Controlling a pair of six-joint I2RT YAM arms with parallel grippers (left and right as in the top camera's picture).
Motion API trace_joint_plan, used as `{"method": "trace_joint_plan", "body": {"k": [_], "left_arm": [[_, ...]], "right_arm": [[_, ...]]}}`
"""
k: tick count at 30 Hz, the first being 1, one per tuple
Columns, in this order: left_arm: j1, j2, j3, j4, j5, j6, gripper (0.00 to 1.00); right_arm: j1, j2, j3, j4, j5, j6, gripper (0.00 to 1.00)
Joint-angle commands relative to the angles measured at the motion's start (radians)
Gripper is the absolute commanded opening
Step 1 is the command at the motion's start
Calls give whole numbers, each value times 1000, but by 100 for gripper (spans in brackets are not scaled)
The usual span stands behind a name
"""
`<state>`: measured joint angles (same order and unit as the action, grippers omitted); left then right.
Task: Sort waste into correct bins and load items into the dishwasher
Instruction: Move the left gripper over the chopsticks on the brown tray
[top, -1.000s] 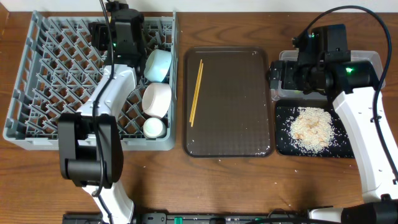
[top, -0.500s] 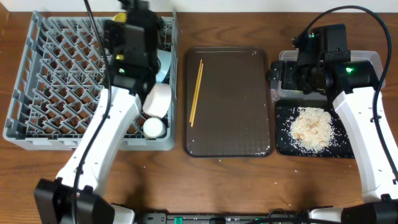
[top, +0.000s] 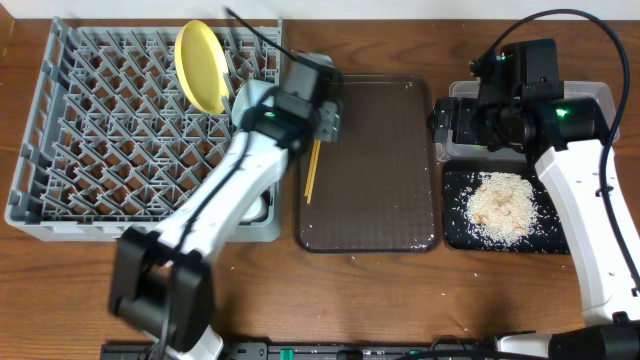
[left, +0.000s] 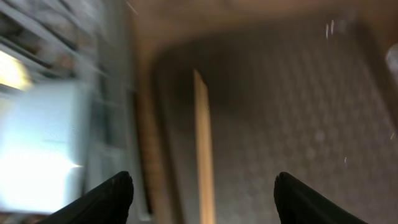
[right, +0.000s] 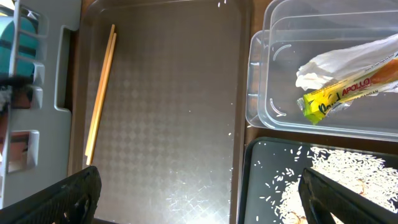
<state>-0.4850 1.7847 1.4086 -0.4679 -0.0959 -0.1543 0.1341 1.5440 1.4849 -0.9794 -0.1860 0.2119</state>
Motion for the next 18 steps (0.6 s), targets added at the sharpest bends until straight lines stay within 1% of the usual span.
{"method": "trace_joint_plan", "body": {"k": [1,2,4,11,18], "left_arm": [[-20,61,3,-4,37,-91,74],[-21,77,5,-3,45,-110,73],[-21,106,15,-6,76,-111,73],[-19,193,107,-85,78,-113,73],[-26,265,121,-85,81,-102,73]], "right_arm": [[-2,-6,0,-1,2,0,99],[-2,-6,0,-1,2,0,99],[-2,-6,0,-1,2,0,99],[-2,-6,0,-1,2,0,99],[-2,-6,0,-1,2,0,99]]}}
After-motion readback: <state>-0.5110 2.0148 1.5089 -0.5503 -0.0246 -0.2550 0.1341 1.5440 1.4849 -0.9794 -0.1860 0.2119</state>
